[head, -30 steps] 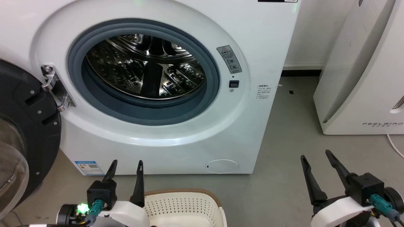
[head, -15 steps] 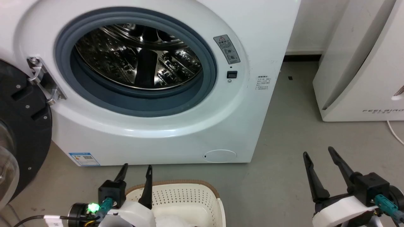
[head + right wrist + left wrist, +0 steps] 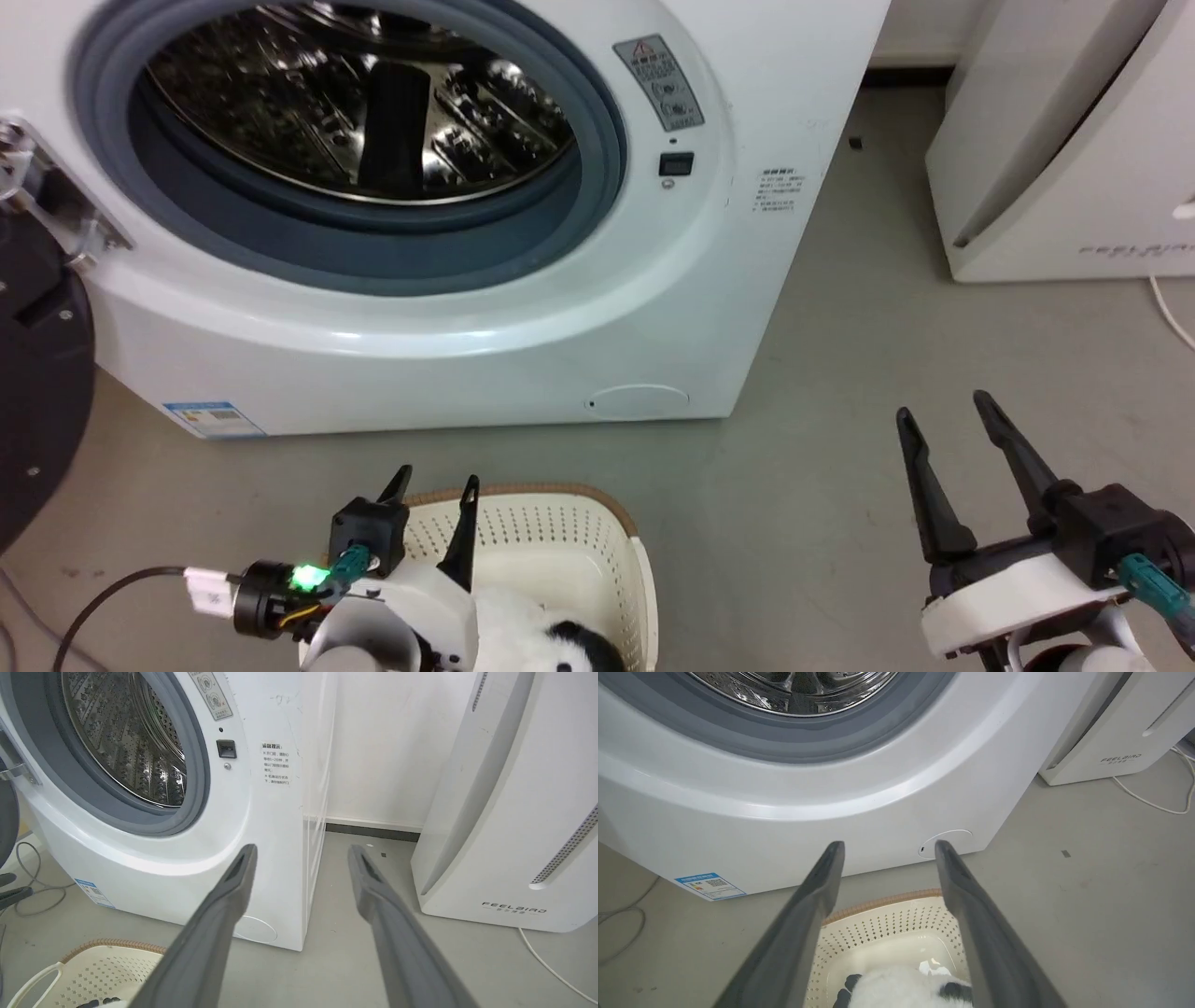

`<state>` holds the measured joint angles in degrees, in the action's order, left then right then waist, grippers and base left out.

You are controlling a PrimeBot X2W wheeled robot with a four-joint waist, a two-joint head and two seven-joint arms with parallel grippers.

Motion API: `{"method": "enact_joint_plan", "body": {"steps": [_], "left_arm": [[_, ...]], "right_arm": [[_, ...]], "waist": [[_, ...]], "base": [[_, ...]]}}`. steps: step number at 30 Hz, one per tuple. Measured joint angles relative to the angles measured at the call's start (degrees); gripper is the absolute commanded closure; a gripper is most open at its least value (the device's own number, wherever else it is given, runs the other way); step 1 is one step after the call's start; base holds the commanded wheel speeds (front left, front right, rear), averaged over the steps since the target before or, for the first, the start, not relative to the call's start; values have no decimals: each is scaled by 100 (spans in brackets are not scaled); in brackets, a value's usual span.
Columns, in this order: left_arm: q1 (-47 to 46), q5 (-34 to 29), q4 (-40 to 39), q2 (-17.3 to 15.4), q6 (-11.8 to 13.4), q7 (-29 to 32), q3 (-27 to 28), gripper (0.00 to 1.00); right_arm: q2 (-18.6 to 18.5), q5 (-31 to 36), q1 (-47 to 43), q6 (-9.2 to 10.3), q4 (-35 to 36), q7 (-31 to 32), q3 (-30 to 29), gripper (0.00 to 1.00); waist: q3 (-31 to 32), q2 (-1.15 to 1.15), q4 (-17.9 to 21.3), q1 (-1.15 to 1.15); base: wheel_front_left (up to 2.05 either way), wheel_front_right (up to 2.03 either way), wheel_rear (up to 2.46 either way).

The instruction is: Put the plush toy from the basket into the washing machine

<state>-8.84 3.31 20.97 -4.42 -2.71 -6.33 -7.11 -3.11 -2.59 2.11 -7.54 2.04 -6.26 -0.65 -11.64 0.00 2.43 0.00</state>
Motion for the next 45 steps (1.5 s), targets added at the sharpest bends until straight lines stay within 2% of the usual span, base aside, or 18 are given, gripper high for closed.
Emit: {"method": "enact_joint_plan", "body": {"steps": [17,28,45], "left_arm": [[-1076,193,1887,-325,-152,88,-541,0],[-1626,521,2774,-617,-210,546,-911,0],[-2667,981,3906,-1340,-337,1169,-2034,0]], "right_arm": [[0,-268,349,0,145,-240,31,0],[1,-364,546,0,182,-353,32,0],[3,-735,832,0,412,-582,78,0]], "waist": [[-1007,0,293,0],[-1701,0,491,0],[-3001,0,940,0]], "base": [[0,0,0],[0,0,0],[0,0,0]]}}
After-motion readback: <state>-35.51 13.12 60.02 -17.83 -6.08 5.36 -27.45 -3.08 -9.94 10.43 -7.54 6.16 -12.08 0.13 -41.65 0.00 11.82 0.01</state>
